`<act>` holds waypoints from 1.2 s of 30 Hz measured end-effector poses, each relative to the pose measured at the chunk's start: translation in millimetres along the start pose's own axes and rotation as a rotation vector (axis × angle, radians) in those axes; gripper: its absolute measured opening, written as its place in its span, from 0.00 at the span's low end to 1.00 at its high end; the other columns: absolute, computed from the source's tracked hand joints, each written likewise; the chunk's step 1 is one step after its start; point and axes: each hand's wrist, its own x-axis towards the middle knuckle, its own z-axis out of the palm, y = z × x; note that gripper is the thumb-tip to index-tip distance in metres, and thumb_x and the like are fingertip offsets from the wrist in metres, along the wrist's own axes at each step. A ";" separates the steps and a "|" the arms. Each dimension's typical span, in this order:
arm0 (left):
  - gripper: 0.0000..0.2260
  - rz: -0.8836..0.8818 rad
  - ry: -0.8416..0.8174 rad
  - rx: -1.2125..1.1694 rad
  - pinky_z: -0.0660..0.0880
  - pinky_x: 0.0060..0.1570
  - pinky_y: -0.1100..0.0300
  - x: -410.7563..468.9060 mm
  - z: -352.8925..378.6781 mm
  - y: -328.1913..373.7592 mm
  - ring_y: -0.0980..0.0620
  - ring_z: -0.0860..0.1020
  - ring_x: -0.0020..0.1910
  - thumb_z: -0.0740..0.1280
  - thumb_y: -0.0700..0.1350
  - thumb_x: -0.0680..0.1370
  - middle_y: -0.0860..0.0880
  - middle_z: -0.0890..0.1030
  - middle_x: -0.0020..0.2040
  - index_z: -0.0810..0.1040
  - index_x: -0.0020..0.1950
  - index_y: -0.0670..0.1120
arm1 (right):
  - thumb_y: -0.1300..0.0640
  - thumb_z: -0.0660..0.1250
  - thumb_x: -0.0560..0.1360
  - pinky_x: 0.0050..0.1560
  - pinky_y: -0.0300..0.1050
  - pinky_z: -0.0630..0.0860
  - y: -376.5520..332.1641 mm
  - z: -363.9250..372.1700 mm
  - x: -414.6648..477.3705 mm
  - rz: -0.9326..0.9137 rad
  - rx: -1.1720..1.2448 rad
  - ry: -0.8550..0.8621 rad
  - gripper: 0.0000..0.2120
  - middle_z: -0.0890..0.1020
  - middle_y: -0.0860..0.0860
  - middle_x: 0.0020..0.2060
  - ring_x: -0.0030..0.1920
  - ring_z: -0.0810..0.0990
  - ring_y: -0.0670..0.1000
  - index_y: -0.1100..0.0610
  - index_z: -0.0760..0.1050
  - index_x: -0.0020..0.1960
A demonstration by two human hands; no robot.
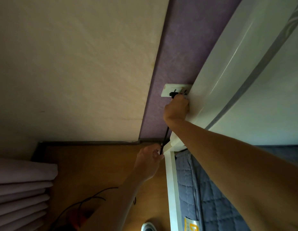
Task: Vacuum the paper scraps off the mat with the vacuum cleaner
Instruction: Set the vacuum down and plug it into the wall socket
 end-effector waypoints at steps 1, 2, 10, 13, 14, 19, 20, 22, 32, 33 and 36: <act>0.02 -0.003 0.008 0.021 0.75 0.40 0.70 -0.7 -2.9 1.9 0.57 0.79 0.38 0.70 0.43 0.78 0.57 0.78 0.40 0.78 0.48 0.47 | 0.65 0.61 0.80 0.61 0.47 0.73 0.8 0.0 0.9 -0.008 -0.010 -0.011 0.14 0.78 0.61 0.62 0.64 0.76 0.58 0.66 0.72 0.65; 0.02 -0.004 0.015 0.037 0.76 0.42 0.69 -1.4 -5.4 3.8 0.57 0.80 0.40 0.70 0.43 0.78 0.56 0.79 0.41 0.78 0.49 0.46 | 0.65 0.61 0.80 0.61 0.46 0.73 1.1 -2.2 1.0 -0.021 -0.034 -0.033 0.14 0.77 0.61 0.62 0.64 0.76 0.58 0.66 0.72 0.65; 0.13 -0.086 0.026 0.151 0.73 0.45 0.72 -4.1 -56.1 54.6 0.53 0.82 0.50 0.73 0.45 0.76 0.49 0.82 0.52 0.77 0.59 0.46 | 0.57 0.60 0.82 0.55 0.49 0.77 -10.5 -45.1 0.7 -0.282 -0.410 -0.264 0.15 0.78 0.59 0.60 0.61 0.79 0.58 0.64 0.70 0.65; 0.22 -0.139 0.047 0.221 0.71 0.50 0.73 -9.5 -91.6 86.0 0.52 0.76 0.58 0.72 0.49 0.77 0.48 0.78 0.58 0.71 0.68 0.46 | 0.56 0.61 0.82 0.59 0.52 0.75 -15.6 -72.5 -6.1 -0.444 -0.397 -0.332 0.20 0.75 0.60 0.64 0.64 0.75 0.59 0.61 0.63 0.71; 0.27 -0.171 0.037 0.269 0.71 0.57 0.68 -13.5 -104.9 96.2 0.50 0.73 0.63 0.71 0.52 0.77 0.47 0.75 0.63 0.66 0.73 0.46 | 0.57 0.61 0.81 0.60 0.53 0.74 -18.4 -83.7 -8.9 -0.504 -0.386 -0.360 0.22 0.73 0.60 0.65 0.65 0.74 0.60 0.59 0.61 0.73; 0.40 -0.274 0.020 0.533 0.68 0.70 0.51 -44.4 -175.5 147.2 0.44 0.65 0.73 0.69 0.59 0.76 0.43 0.64 0.74 0.52 0.79 0.46 | 0.47 0.66 0.79 0.61 0.56 0.73 -41.3 -153.0 -36.1 -0.710 -0.454 -0.457 0.34 0.70 0.60 0.68 0.67 0.71 0.62 0.56 0.54 0.77; 0.40 -0.281 0.033 0.575 0.68 0.70 0.50 -53.8 -188.6 158.4 0.43 0.65 0.73 0.69 0.60 0.76 0.42 0.64 0.74 0.51 0.79 0.46 | 0.45 0.65 0.78 0.61 0.57 0.74 -45.5 -167.2 -42.9 -0.736 -0.461 -0.457 0.35 0.70 0.60 0.68 0.66 0.71 0.63 0.55 0.54 0.77; 0.41 -0.284 0.059 0.658 0.68 0.70 0.49 -75.4 -213.9 181.6 0.42 0.65 0.73 0.68 0.61 0.76 0.42 0.64 0.74 0.51 0.79 0.45 | 0.42 0.65 0.77 0.61 0.58 0.74 -53.9 -195.9 -58.1 -0.764 -0.450 -0.449 0.36 0.70 0.60 0.67 0.65 0.72 0.63 0.55 0.55 0.77; 0.38 -0.300 0.213 0.802 0.66 0.70 0.44 -192.6 -305.6 250.4 0.39 0.65 0.73 0.65 0.61 0.78 0.40 0.63 0.75 0.52 0.79 0.44 | 0.38 0.64 0.77 0.58 0.58 0.73 -84.8 -297.7 -148.3 -0.922 -0.499 -0.355 0.37 0.69 0.57 0.69 0.66 0.71 0.61 0.52 0.53 0.77; 0.38 -0.299 0.219 0.810 0.66 0.70 0.44 -203.9 -310.3 252.4 0.39 0.64 0.73 0.65 0.60 0.78 0.40 0.62 0.75 0.51 0.79 0.44 | 0.38 0.64 0.77 0.58 0.57 0.74 -88.7 -302.6 -160.1 -0.933 -0.495 -0.343 0.37 0.69 0.57 0.68 0.66 0.71 0.60 0.52 0.53 0.77; 0.37 -0.315 0.257 0.846 0.67 0.69 0.44 -235.5 -322.5 254.3 0.39 0.66 0.72 0.65 0.61 0.78 0.40 0.64 0.74 0.53 0.79 0.45 | 0.38 0.63 0.77 0.57 0.56 0.74 -101.8 -313.3 -196.5 -0.989 -0.484 -0.308 0.36 0.70 0.57 0.67 0.66 0.70 0.60 0.53 0.53 0.77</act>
